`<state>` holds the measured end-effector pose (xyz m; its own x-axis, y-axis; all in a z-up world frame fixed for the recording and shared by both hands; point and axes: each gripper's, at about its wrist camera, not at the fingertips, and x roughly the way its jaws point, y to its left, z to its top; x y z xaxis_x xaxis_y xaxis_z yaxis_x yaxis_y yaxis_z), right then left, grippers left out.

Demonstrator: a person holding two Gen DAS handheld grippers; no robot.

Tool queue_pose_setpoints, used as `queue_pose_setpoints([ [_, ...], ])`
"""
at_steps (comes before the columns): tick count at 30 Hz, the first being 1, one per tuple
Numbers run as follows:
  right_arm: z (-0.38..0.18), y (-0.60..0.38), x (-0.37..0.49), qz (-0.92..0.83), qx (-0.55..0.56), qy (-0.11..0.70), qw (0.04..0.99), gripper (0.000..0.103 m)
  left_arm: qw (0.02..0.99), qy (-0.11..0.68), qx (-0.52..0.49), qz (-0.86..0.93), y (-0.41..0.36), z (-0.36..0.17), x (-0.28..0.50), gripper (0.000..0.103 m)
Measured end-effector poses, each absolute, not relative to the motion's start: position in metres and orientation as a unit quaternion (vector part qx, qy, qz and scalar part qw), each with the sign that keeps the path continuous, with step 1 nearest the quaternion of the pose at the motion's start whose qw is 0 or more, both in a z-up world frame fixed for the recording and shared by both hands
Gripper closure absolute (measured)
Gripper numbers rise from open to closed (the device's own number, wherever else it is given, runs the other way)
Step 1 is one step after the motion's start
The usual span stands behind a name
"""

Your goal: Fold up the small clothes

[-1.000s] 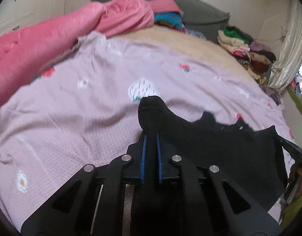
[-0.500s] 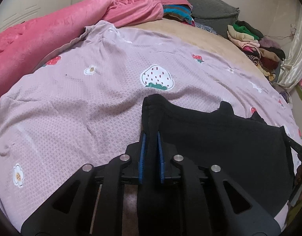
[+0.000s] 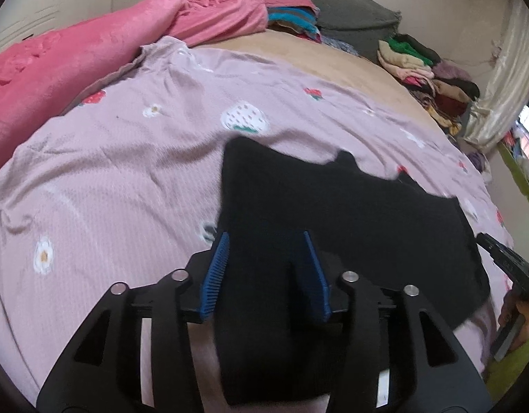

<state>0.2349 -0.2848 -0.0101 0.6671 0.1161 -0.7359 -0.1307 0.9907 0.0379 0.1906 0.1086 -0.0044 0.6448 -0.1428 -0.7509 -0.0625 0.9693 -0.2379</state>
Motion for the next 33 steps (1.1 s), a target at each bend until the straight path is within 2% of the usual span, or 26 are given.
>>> queue_pose_setpoints([
  [8,-0.011,-0.268,0.198,0.106,-0.028,0.419,0.901,0.066,0.886,0.449,-0.108,-0.05,0.086,-0.016,0.164,0.065],
  [12,-0.017,-0.267,0.189,0.107,-0.027,0.431,0.896,0.063,0.882,0.458,-0.093,-0.051,0.079,-0.021,0.157,0.06],
  [21,-0.032,-0.276,0.176,0.09,-0.017,0.454,0.886,0.056,0.88,0.466,-0.076,-0.05,0.072,-0.024,0.146,0.06],
  [33,-0.038,-0.287,0.162,0.077,0.003,0.457,0.886,0.056,0.881,0.462,-0.091,-0.047,0.074,-0.028,0.136,0.059],
])
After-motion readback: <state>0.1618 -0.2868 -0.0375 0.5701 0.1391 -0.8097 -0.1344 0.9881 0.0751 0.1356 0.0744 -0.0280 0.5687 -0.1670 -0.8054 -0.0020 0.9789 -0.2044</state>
